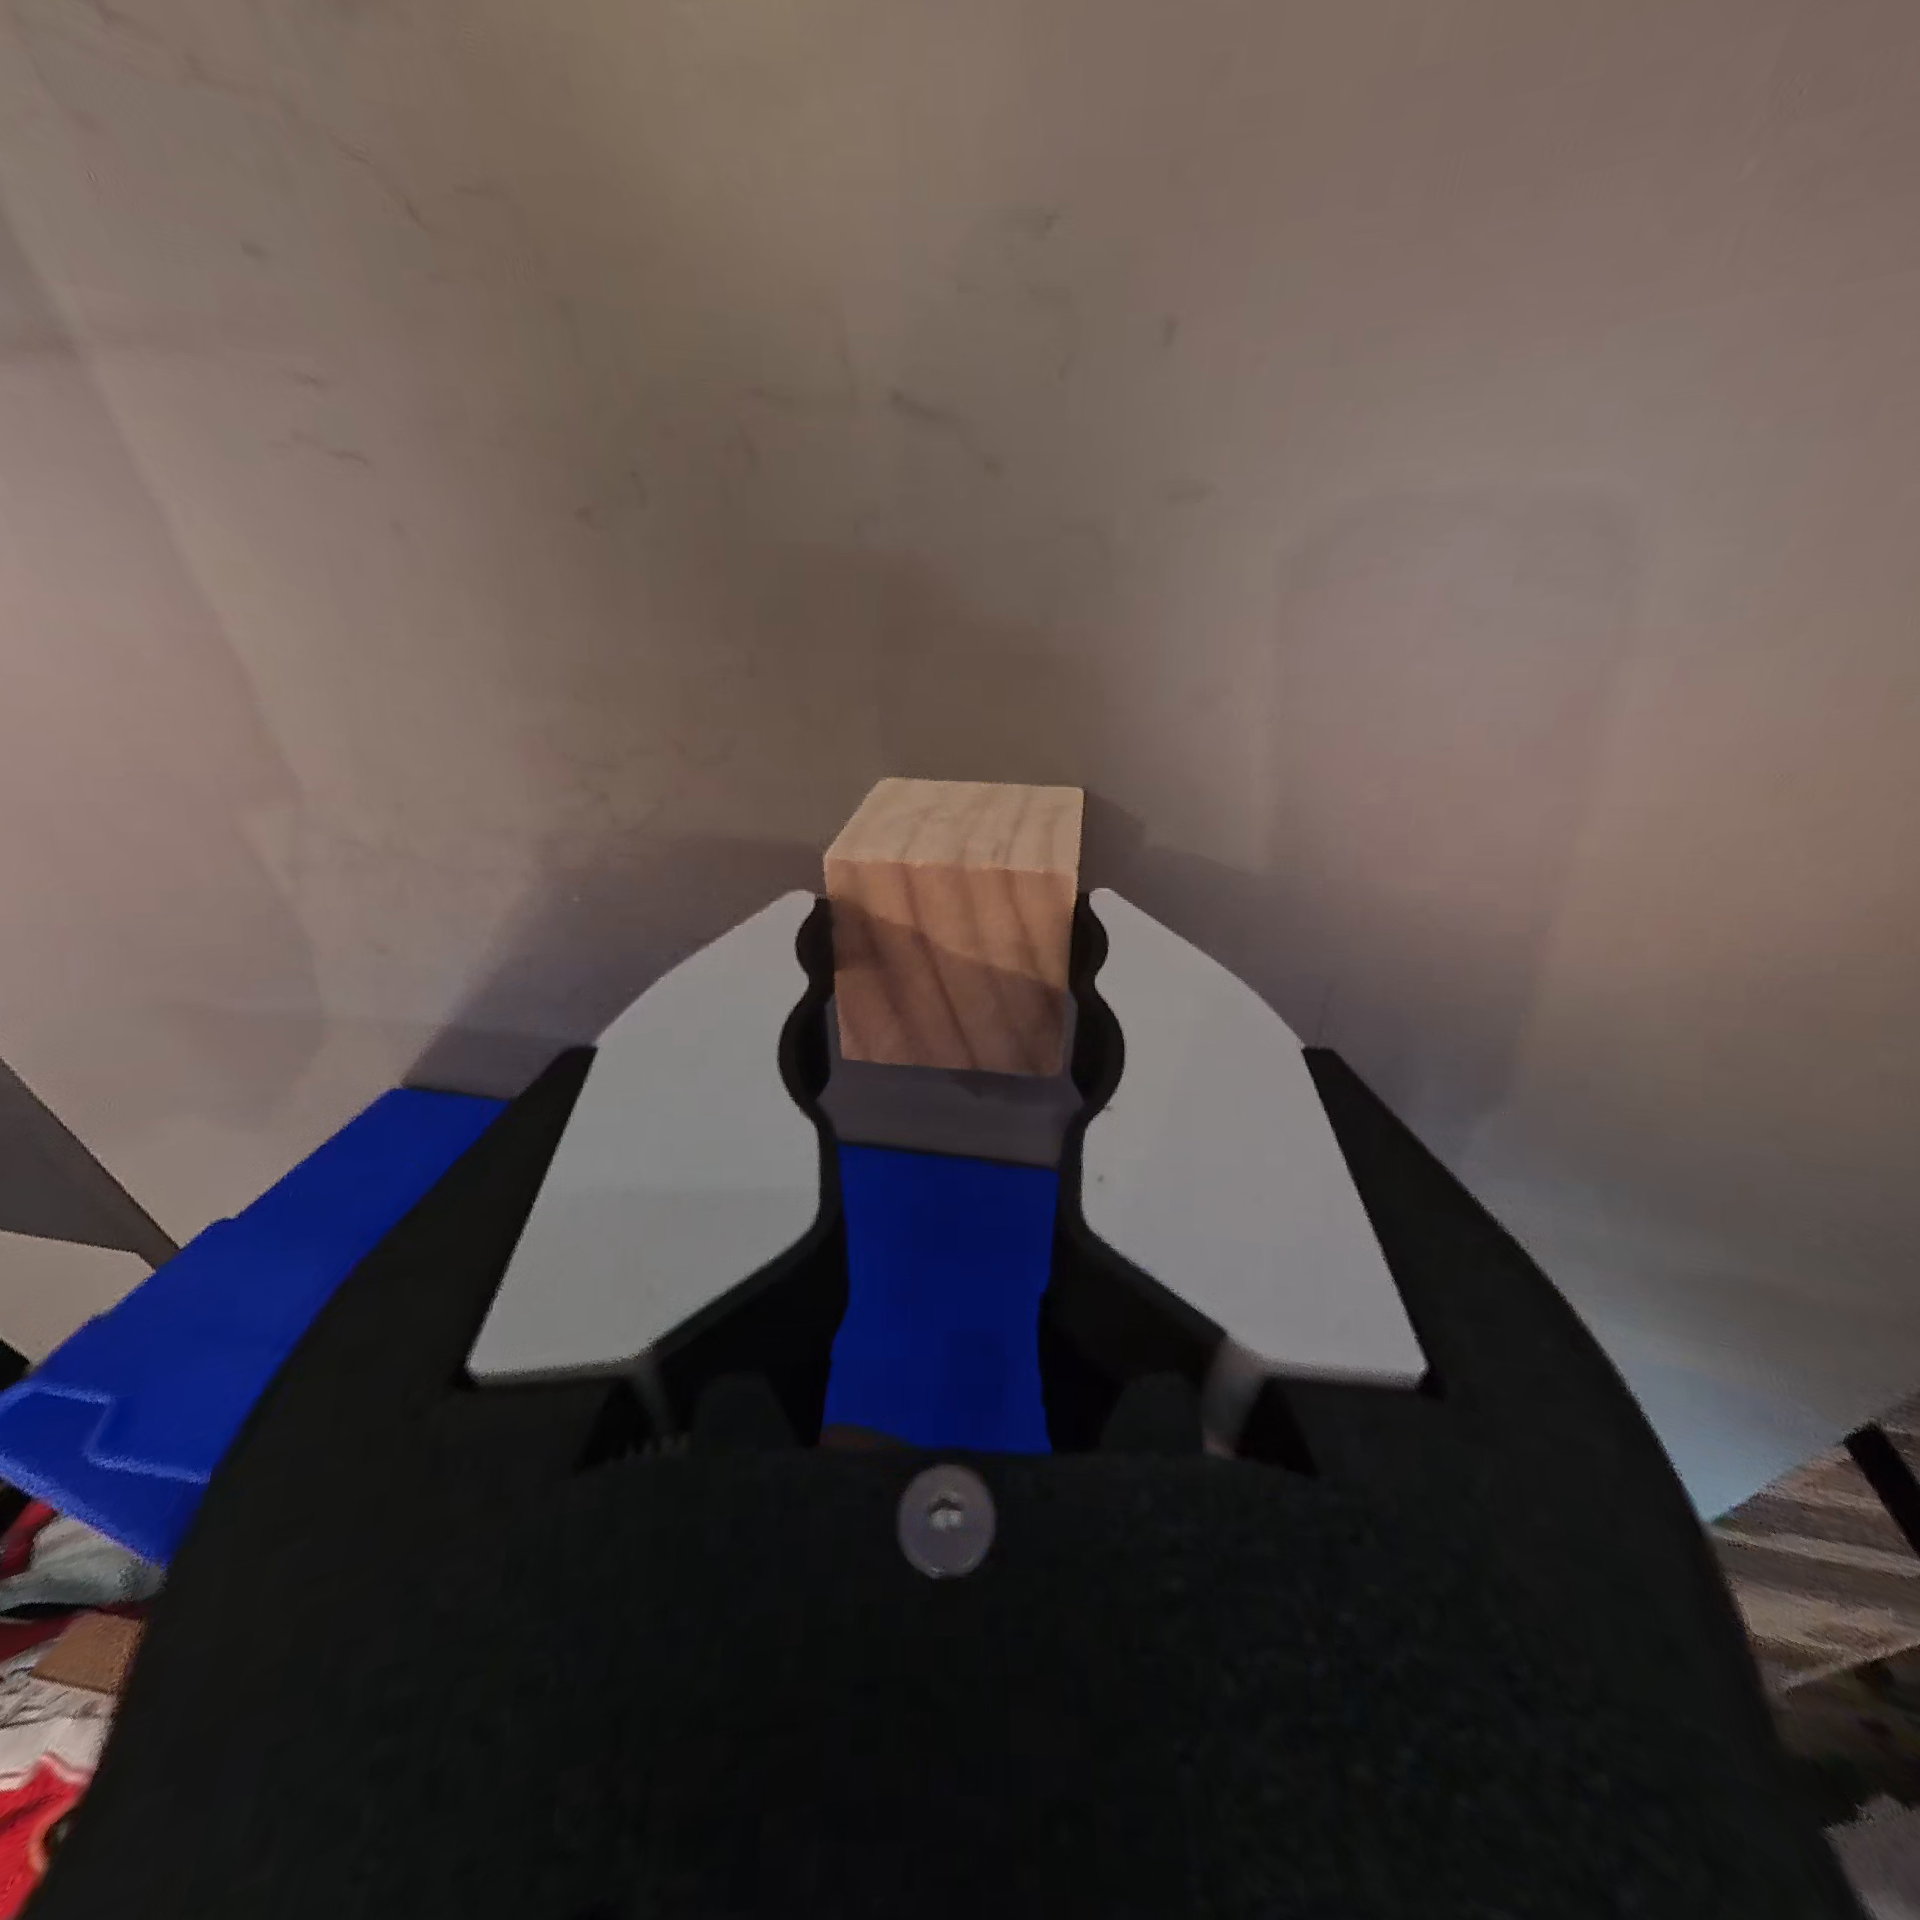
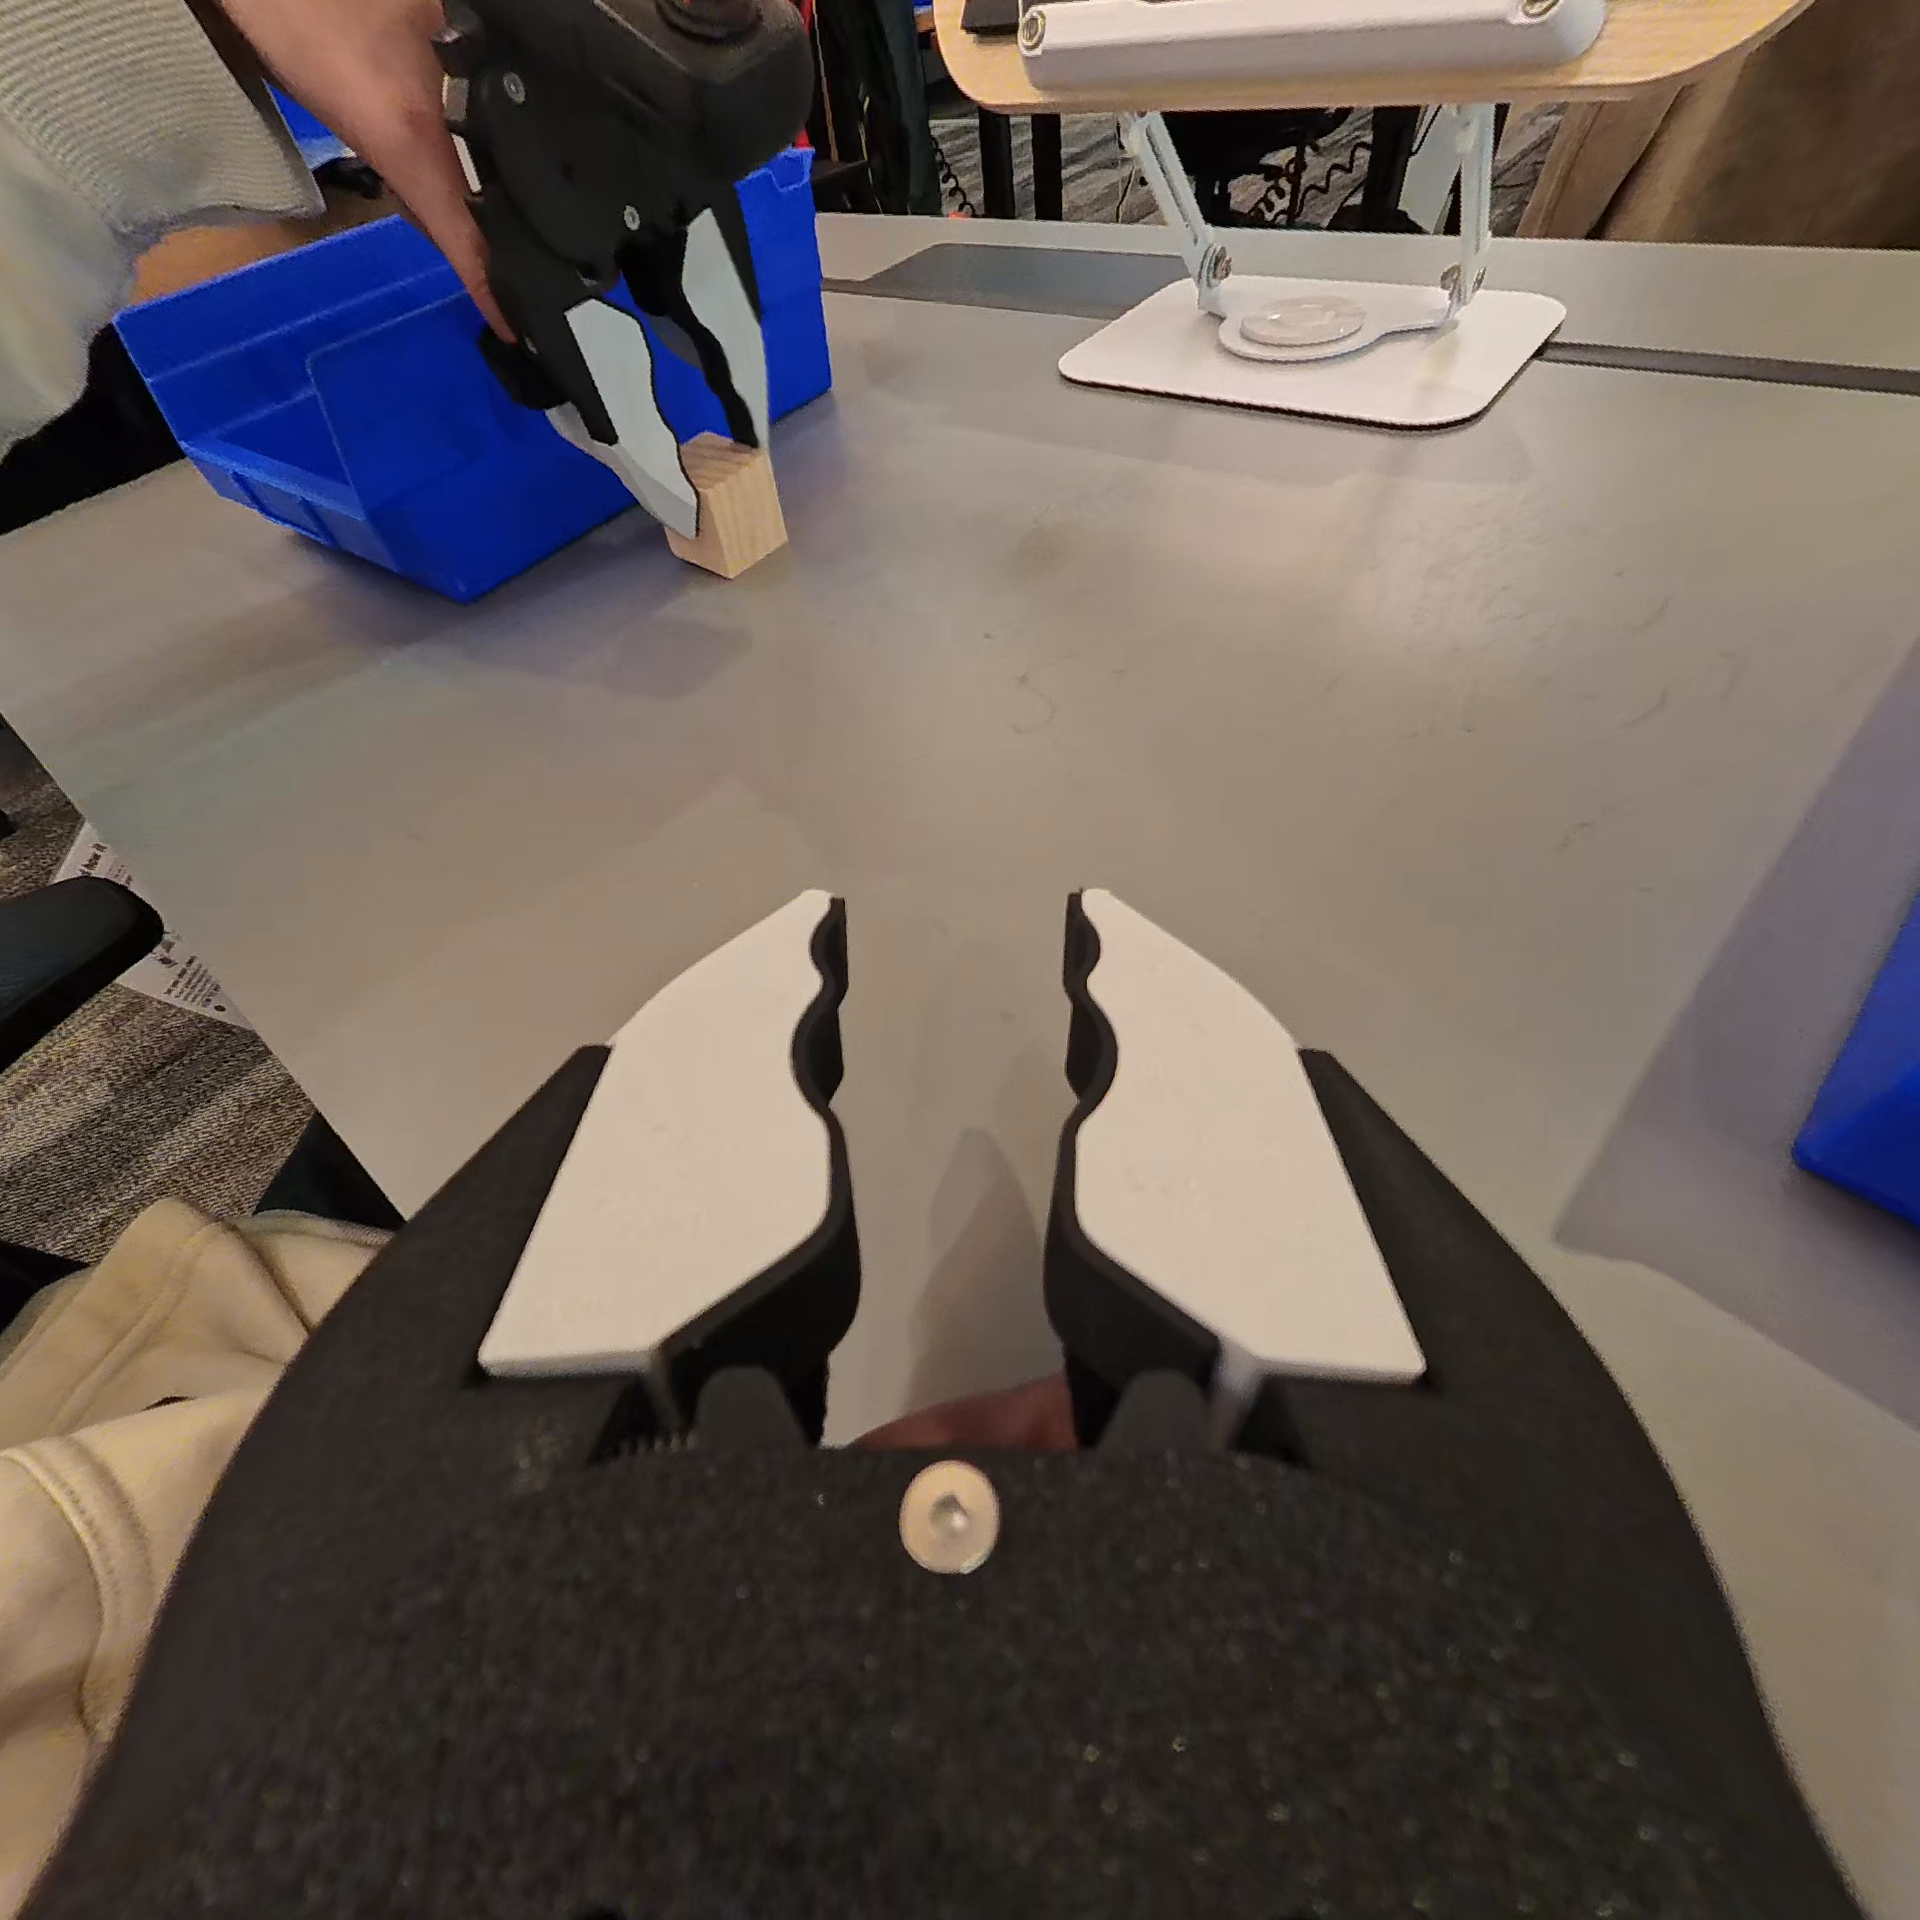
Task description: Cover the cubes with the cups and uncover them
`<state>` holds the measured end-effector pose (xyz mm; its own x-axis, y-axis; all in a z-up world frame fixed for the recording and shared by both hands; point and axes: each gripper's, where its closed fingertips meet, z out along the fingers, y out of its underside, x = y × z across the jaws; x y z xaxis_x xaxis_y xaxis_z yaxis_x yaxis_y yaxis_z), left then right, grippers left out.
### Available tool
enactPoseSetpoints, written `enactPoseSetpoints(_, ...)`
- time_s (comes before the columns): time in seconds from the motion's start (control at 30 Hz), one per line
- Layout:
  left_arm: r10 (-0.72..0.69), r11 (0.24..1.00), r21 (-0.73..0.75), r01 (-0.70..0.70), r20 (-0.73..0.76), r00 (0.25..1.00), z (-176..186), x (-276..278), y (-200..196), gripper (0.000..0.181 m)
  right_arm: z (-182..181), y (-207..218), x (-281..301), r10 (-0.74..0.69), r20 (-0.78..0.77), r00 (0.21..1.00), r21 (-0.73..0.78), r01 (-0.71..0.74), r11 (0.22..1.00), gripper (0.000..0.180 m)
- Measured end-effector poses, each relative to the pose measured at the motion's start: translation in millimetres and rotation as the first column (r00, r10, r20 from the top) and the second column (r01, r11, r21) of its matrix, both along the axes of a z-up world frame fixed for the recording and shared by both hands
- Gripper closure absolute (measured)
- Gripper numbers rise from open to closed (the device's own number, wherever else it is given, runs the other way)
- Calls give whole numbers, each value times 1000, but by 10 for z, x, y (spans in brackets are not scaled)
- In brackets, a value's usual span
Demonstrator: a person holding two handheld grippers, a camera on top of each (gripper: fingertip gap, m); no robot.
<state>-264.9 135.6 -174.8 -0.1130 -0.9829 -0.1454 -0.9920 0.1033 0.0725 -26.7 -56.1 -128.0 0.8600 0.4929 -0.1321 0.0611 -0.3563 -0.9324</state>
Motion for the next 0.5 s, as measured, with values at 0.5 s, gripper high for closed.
enactPoseSetpoints(0.5, 457, 583, 236, -778, 697, 553, 1396, -1259, -439, 127, -34, -27, -103, 33, -11, 999, -24, -33, 999, 140)
